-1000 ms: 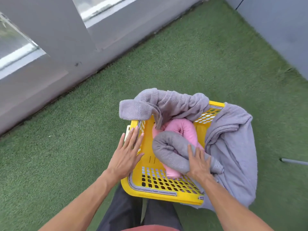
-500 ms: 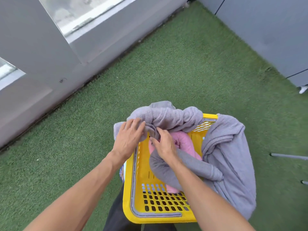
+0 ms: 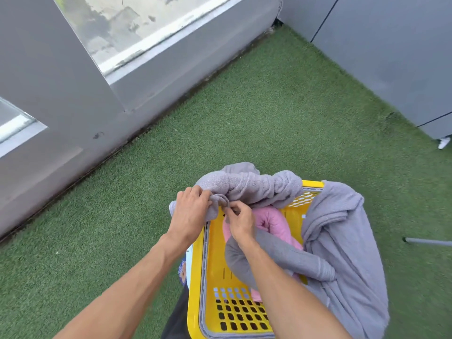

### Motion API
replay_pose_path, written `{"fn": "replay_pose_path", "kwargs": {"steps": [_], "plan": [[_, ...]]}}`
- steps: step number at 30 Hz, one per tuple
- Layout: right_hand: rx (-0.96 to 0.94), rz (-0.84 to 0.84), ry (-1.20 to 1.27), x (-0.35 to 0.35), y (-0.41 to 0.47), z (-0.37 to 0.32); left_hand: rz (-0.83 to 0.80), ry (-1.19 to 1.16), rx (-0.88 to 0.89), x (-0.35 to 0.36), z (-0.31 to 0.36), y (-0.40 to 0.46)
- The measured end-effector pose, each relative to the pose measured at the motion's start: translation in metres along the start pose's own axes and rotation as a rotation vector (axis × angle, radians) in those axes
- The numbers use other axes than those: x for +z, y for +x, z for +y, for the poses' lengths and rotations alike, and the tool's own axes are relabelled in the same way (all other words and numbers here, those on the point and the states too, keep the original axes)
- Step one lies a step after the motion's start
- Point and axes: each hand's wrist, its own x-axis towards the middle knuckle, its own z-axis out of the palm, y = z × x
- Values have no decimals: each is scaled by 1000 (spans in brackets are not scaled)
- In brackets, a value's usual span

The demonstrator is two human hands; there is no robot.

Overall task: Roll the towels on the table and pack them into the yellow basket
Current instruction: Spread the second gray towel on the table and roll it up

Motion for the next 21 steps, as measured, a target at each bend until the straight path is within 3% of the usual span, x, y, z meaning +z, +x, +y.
{"fn": "replay_pose_path", "kwargs": {"steps": [6,9,16,21], "plan": [[-141,125,39,-56,-26,-28,3,-223,-36,-34,19,16],[-283,224,-55,-115,-19,-62,44,-275,53,-62,46,48],[-477,588,-16,-289,-1,-183,249,-448,268,-184,174,130],[-545,743,9,-430,-26,-222,368,-469,441,-252,288,169]]}}
